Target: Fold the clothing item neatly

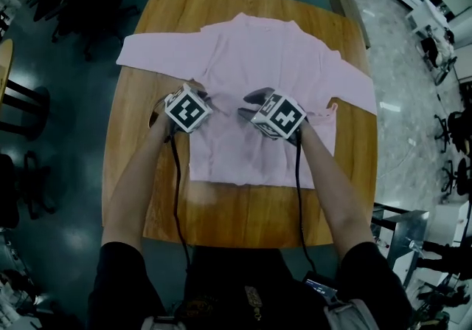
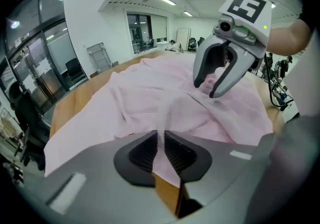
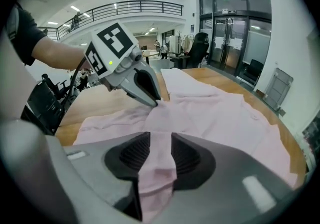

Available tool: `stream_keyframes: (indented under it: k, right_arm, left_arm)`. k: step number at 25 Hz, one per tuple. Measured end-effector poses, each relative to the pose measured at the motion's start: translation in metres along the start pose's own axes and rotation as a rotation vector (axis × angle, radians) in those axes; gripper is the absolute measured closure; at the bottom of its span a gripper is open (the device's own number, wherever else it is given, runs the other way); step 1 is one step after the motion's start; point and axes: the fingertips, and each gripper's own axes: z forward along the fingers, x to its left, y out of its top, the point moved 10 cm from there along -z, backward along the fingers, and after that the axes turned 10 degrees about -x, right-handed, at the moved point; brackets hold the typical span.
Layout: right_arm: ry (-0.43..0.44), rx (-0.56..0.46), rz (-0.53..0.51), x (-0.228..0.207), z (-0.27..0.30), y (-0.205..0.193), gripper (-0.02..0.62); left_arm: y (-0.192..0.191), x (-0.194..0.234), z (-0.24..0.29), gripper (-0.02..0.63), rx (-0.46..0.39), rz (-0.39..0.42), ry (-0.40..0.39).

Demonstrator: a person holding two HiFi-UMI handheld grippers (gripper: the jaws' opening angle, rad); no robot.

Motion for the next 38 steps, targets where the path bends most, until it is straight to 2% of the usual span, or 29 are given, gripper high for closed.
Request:
stream_keyframes:
  k: [5,12,16,19,21,23,26,31,36,38]
  right_arm:
    - [-0.015,0.010,0.027,-0.003,-0.005,-0.011,0.465]
    - [-0.067,0.022,0.070,-0.011,-0.013,-0.025,0.468]
    - [-0.122,0.028,0.092,-0.017,-0.016,-0.037,0.474]
    - [-0.178,0.000,0.120,-0.023,-0.025,-0.043,0.474]
    - [-0.206,-0.019,0.129,-0.024,-0.034,-0.046,0.474]
    - [-0.227,-0.032,0.129,-0.025,-0.047,-0.049,0.474]
    - [-0.262,-0.043,0.136,-0.026,-0.066,-0.054,0.474]
    - [-0.317,-0.036,0.147,-0.029,-0.092,-0.067,0.491]
    - [-0.379,-0.009,0.154,-0.038,-0.126,-0.091,0.572]
    - [-0.395,0.001,0.164,-0.043,-0.139,-0.103,0.592]
  left_arm:
    - [0.013,0.033,-0.006,0.558,0.009,0.033,0.046]
    - [0.007,0.065,0.000,0.558,0.086,0.085,0.092]
    - [-0.008,0.069,0.009,0.544,0.118,0.040,0.115]
    - [-0.011,0.070,0.004,0.510,0.079,0.008,0.144]
    - [-0.015,0.069,-0.004,0.463,0.048,-0.048,0.129]
    - [-0.014,0.062,-0.016,0.457,0.016,-0.096,0.102]
    - [0.002,0.049,-0.030,0.459,-0.037,-0.086,0.088]
    - [0.034,0.019,-0.032,0.516,-0.130,-0.064,0.064]
    - [0.065,-0.023,-0.004,0.598,-0.188,-0.052,0.005]
    - [0.076,-0.039,0.009,0.598,-0.193,-0.041,-0.022]
